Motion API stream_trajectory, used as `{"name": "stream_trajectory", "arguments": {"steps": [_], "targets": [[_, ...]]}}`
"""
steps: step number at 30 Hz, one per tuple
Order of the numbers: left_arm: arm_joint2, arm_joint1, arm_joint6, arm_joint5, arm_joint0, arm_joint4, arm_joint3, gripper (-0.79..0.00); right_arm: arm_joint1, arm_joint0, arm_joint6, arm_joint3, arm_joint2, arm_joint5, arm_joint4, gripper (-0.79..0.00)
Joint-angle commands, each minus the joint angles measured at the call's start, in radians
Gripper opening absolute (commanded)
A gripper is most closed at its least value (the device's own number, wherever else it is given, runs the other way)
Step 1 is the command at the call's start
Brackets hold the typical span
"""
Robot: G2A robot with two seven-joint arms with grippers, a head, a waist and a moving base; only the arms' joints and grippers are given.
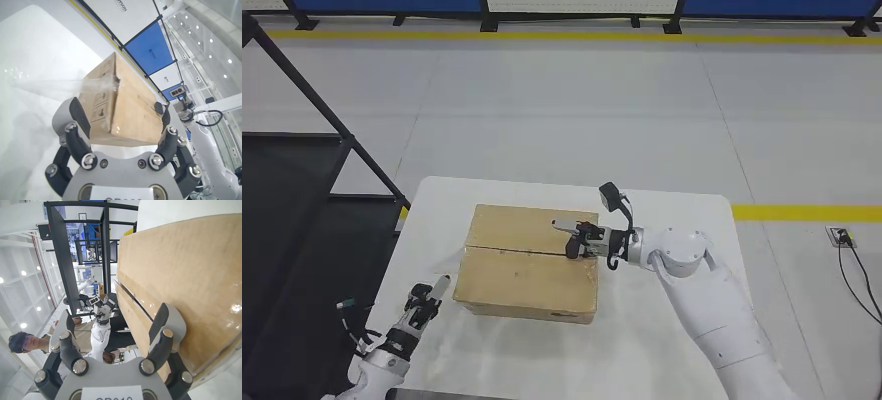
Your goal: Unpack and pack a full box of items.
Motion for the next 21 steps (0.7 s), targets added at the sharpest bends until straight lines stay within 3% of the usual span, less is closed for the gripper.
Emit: {"name": "stream_trajectory", "arguments": {"steps": [1,5,10,21], "targets": [[0.015,-0.005,-0.016,0.016,-0.031,-0.091,0.068,0.000,0.001,0.003,0.003,0.000,-0.006,-0.006,-0.006,0.000],[0.025,-0.012,-0.091,0.056,-0.112,-0.311,0.196,0.000,0.004,0.007,0.002,-0.005,-0.018,-0.010,-0.022,0.000],[0.060,-0.016,-0.172,0.092,-0.200,-0.377,0.297,0.000,0.007,0.004,0.002,-0.020,-0.029,-0.012,-0.032,0.000],[0.073,-0.020,-0.166,0.120,-0.222,-0.405,0.306,0.000,0.018,-0.008,-0.011,-0.059,-0.032,0.004,-0.045,0.000]]}}
